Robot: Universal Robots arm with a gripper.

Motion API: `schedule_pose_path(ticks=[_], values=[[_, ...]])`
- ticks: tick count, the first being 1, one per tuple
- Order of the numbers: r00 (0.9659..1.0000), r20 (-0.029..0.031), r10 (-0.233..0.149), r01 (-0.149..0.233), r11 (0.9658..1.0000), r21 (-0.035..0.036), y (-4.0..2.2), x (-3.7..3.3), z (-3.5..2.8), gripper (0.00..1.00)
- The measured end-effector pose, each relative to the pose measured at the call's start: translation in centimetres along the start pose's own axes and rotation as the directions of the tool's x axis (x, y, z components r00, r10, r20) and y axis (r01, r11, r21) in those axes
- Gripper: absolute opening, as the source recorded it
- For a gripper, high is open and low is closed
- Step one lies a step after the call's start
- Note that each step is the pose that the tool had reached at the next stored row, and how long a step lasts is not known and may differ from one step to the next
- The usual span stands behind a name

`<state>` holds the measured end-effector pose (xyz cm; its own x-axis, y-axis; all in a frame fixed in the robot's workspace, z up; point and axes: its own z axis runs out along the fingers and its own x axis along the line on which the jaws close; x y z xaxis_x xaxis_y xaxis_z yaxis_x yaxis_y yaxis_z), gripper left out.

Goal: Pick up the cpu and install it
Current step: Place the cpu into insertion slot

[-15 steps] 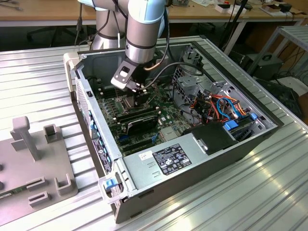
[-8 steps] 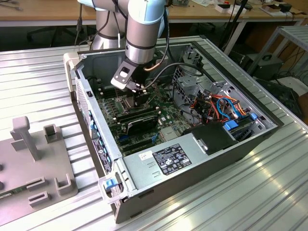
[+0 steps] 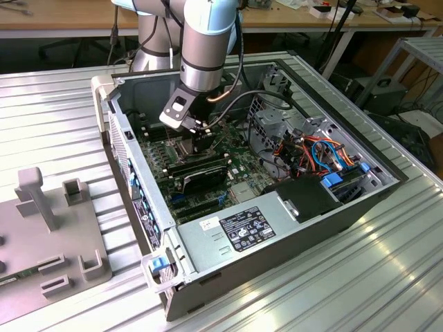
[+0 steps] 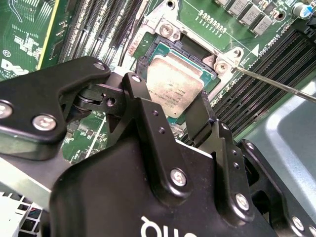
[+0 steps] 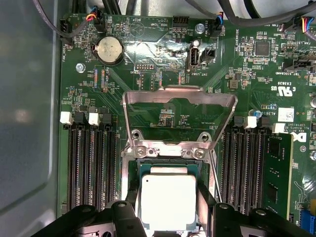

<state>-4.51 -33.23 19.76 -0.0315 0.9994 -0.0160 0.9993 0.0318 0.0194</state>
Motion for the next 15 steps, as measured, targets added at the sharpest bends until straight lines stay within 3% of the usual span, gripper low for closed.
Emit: schedule_pose_path(ticks=[7,15], values=[[0.9996,0.0006,0.027,-0.027,0.9996,0.0004,0.0,0.0,0.0,0.55],[0.9996,0.0006,0.029,-0.029,0.9996,0.0004,0.0,0.0,0.0,0.55]])
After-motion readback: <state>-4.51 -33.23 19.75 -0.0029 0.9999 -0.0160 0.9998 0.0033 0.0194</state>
